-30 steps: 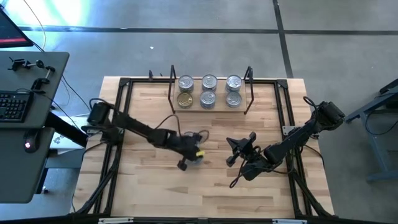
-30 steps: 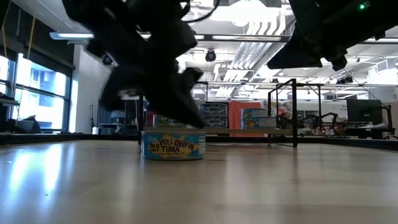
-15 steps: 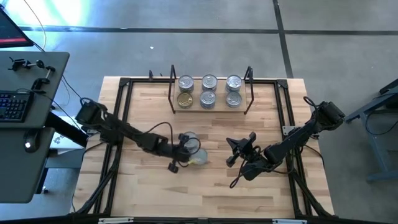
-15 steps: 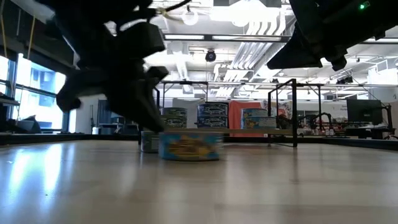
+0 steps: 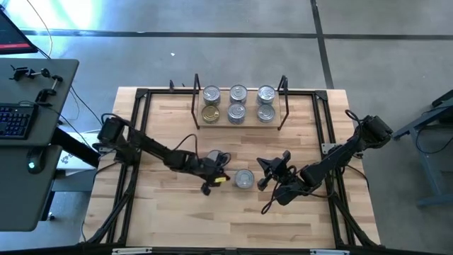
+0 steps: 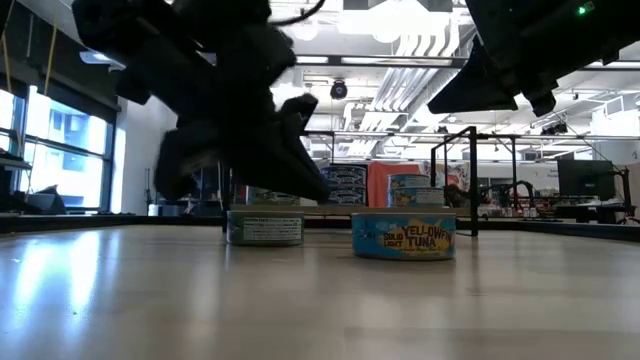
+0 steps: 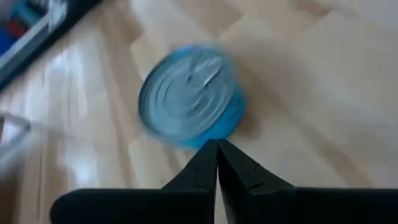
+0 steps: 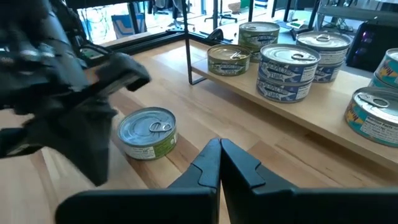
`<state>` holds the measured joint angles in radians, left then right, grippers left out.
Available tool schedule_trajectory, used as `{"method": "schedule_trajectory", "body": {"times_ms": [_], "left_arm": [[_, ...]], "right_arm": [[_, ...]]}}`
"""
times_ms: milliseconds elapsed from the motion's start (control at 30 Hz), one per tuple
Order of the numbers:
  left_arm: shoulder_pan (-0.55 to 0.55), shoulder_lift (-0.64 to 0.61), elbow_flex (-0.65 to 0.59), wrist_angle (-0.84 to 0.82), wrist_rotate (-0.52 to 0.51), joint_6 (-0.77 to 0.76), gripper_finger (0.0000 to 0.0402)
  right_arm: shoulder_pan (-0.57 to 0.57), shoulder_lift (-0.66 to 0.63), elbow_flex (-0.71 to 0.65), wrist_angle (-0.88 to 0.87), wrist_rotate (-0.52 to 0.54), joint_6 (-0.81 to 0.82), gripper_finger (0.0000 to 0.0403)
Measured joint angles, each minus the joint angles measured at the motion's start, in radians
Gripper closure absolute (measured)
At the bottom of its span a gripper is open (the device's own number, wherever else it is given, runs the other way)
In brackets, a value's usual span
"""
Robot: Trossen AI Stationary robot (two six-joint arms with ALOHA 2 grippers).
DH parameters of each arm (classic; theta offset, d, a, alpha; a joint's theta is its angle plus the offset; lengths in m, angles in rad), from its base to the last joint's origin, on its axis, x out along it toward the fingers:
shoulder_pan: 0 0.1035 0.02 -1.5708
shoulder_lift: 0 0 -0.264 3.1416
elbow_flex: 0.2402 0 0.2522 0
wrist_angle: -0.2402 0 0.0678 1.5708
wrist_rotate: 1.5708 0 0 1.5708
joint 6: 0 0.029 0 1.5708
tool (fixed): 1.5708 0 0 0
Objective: Stack canned seafood by type on shelf
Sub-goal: Stack the yellow-blue tuna can on top of the yellow-blue tuna can on the shelf
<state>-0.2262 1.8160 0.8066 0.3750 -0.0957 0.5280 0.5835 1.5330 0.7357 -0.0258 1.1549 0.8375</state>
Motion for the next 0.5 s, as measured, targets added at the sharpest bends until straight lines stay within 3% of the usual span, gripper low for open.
{"method": "schedule_trajectory", "body": {"times_ms": [267, 500], "left_arm": [[-0.021, 0.029, 0.001, 0.105, 0.083, 0.215, 0.0311], [0.06, 0.085, 0.001, 0.181, 0.23, 0.231, 0.0227]], "right_arm": [[-0.014, 0.0, 0.0, 0.0, -0.021, -0.007, 0.0402], [-0.015, 0.0, 0.0, 0.035, -0.126, -0.113, 0.0402]]}}
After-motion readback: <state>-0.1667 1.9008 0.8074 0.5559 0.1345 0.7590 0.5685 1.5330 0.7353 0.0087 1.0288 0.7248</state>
